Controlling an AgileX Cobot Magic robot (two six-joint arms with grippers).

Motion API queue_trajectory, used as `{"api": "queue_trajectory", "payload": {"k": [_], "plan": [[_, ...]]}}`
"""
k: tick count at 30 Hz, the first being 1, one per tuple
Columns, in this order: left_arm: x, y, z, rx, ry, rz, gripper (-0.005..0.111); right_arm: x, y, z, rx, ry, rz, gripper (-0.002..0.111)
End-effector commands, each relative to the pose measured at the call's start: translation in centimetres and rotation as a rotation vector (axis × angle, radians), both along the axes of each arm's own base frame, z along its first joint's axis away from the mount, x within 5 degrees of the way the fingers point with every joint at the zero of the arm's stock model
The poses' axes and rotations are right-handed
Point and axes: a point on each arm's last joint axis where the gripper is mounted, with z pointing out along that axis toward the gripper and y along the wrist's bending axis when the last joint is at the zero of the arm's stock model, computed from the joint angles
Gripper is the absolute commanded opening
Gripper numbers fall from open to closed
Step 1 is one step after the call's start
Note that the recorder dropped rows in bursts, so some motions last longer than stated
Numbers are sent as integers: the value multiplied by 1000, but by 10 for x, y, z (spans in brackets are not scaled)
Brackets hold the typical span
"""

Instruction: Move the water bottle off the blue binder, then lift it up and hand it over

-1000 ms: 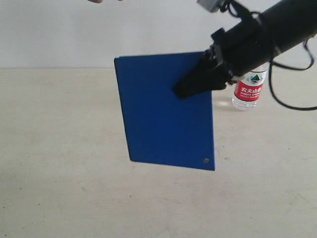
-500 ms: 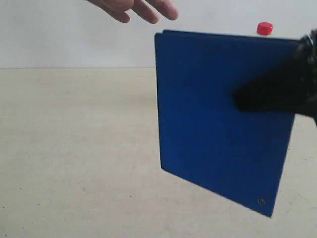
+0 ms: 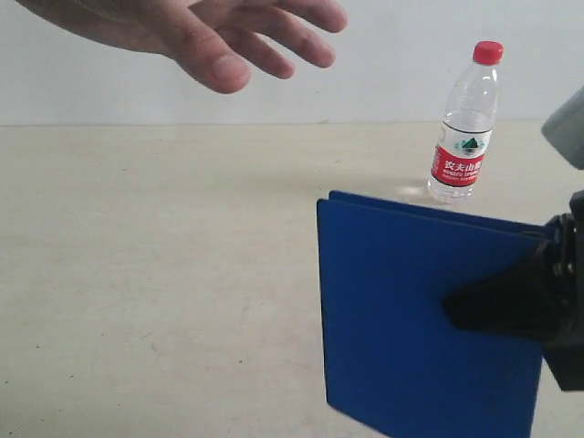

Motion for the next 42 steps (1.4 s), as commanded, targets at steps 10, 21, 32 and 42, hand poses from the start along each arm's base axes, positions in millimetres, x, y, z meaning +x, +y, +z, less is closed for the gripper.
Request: {"api": "queue_trajectory", "payload": {"k": [10, 21, 32, 42], "plan": [[-11, 57, -13, 240, 183, 671, 4, 13, 3, 15, 96, -198, -67, 0], [-37, 58, 18, 302, -9, 606, 4, 10, 4, 14, 90, -188, -24, 0], [-71, 46, 59, 210, -77, 296, 4, 6, 6, 14, 87, -180, 28, 0], [-36, -3, 27, 32, -163, -169, 4, 6, 6, 14, 87, -190, 40, 0]]}}
